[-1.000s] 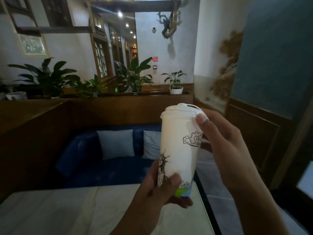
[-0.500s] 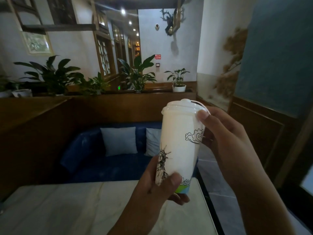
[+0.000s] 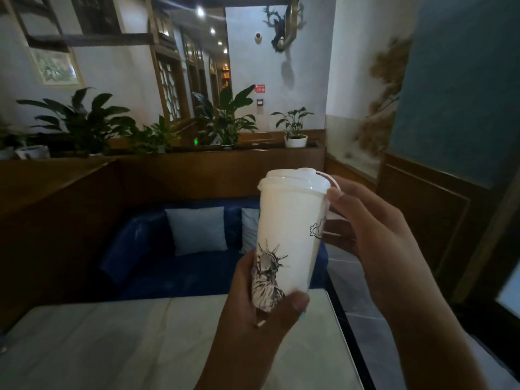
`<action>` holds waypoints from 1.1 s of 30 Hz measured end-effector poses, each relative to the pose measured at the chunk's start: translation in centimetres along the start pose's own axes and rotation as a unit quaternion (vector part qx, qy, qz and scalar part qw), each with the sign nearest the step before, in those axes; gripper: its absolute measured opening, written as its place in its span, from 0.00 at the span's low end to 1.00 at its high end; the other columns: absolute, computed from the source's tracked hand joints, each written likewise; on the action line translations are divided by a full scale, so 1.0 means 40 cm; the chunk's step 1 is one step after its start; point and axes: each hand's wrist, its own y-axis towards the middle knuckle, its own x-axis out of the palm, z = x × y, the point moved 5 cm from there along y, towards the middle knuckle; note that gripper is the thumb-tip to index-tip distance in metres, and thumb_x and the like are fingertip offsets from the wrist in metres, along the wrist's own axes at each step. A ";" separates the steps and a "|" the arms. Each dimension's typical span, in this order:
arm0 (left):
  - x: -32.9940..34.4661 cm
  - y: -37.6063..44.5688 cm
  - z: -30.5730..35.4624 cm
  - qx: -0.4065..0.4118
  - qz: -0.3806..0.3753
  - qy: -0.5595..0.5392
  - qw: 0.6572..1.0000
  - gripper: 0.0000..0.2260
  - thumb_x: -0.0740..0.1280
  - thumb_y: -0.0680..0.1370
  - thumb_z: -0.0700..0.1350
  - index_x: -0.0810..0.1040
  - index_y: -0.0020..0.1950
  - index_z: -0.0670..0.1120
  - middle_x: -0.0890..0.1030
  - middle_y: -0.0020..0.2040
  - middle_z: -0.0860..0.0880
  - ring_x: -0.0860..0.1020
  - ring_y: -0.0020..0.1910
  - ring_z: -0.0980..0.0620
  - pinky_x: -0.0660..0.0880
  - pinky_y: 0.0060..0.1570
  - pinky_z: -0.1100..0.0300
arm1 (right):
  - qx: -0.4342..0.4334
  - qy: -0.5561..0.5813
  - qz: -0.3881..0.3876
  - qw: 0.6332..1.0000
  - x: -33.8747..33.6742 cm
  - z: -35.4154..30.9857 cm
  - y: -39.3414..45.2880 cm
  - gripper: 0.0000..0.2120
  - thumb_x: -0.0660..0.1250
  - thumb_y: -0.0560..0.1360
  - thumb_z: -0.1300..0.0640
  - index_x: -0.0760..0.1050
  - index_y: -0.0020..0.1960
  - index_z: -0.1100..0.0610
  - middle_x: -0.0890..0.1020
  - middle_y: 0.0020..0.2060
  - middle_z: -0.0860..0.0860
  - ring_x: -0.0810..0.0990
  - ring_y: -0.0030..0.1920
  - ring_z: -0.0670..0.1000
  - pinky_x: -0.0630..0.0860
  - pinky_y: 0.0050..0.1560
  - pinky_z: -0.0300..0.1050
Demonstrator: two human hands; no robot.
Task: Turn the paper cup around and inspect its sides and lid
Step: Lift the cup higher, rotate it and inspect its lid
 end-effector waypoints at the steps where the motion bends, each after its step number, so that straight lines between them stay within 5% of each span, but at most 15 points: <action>1: -0.001 -0.001 0.000 0.004 0.010 0.008 1.000 0.44 0.77 0.50 0.70 0.68 0.63 0.66 0.80 0.56 0.61 0.81 0.53 0.54 0.82 0.48 0.48 | 0.001 0.002 0.008 1.000 0.000 0.001 -0.001 0.14 0.65 0.76 0.43 0.83 0.60 0.41 0.89 0.52 0.41 0.87 0.52 0.41 0.83 0.42 0.36; 5: 0.006 -0.013 0.018 0.043 0.037 0.083 0.995 0.36 0.76 0.55 0.67 0.62 0.56 0.78 0.74 0.56 0.76 0.78 0.52 0.69 0.79 0.44 0.71 | 0.007 0.022 0.008 1.000 0.013 0.003 -0.008 0.15 0.68 0.73 0.39 0.83 0.57 0.42 0.89 0.48 0.39 0.88 0.48 0.41 0.82 0.36 0.33; 7: 0.010 -0.019 0.019 0.054 0.046 0.102 0.992 0.37 0.77 0.55 0.65 0.60 0.56 0.79 0.72 0.56 0.78 0.77 0.53 0.71 0.77 0.43 0.74 | 0.008 0.035 -0.011 0.999 0.029 0.003 -0.014 0.22 0.68 0.67 0.34 0.82 0.57 0.43 0.89 0.46 0.38 0.88 0.46 0.39 0.80 0.34 0.29; 12: 0.000 -0.026 0.000 0.010 0.018 0.084 0.996 0.42 0.78 0.51 0.67 0.64 0.61 0.69 0.79 0.55 0.68 0.81 0.51 0.63 0.80 0.43 0.67 | 0.028 0.068 -0.023 0.997 0.039 0.010 -0.018 0.29 0.69 0.64 0.34 0.83 0.60 0.49 0.90 0.48 0.46 0.90 0.48 0.47 0.83 0.37 0.34; 15: 0.003 -0.034 -0.011 -0.066 -0.063 -0.071 0.993 0.42 0.78 0.54 0.66 0.71 0.64 0.50 0.86 0.46 0.45 0.84 0.37 0.40 0.81 0.31 0.52 | 0.046 0.127 -0.020 0.991 0.031 0.014 -0.022 0.18 0.70 0.71 0.39 0.86 0.54 0.49 0.90 0.47 0.53 0.90 0.46 0.52 0.83 0.39 0.38; 17: 0.011 -0.048 -0.007 -0.097 -0.115 -0.194 0.969 0.41 0.77 0.57 0.66 0.77 0.61 0.41 0.83 0.44 0.33 0.81 0.35 0.36 0.79 0.35 0.50 | 0.060 0.162 -0.015 0.985 0.031 0.017 -0.025 0.15 0.69 0.76 0.41 0.86 0.53 0.50 0.90 0.47 0.56 0.91 0.45 0.53 0.84 0.39 0.41; 22: 0.038 -0.055 -0.012 -0.130 -0.195 -0.300 0.925 0.35 0.70 0.67 0.66 0.79 0.59 0.38 0.81 0.46 0.32 0.81 0.40 0.37 0.75 0.43 0.48 | 0.071 0.190 -0.015 0.979 0.044 0.017 -0.026 0.19 0.69 0.75 0.40 0.83 0.56 0.54 0.90 0.46 0.56 0.90 0.43 0.52 0.83 0.37 0.42; 27: 0.037 -0.058 -0.005 -0.120 -0.189 -0.310 0.924 0.31 0.69 0.70 0.64 0.79 0.59 0.39 0.82 0.46 0.34 0.82 0.40 0.38 0.74 0.44 0.48 | 0.069 0.208 -0.029 0.975 0.053 0.011 -0.025 0.28 0.66 0.68 0.41 0.82 0.59 0.58 0.90 0.44 0.56 0.90 0.40 0.51 0.83 0.35 0.41; 33: 0.026 -0.059 0.007 -0.101 -0.155 -0.292 0.938 0.29 0.70 0.69 0.64 0.80 0.58 0.42 0.82 0.44 0.35 0.82 0.37 0.39 0.76 0.42 0.49 | 0.087 0.213 -0.026 0.973 0.062 0.019 -0.023 0.21 0.60 0.82 0.44 0.79 0.65 0.58 0.90 0.47 0.57 0.90 0.44 0.53 0.84 0.39 0.44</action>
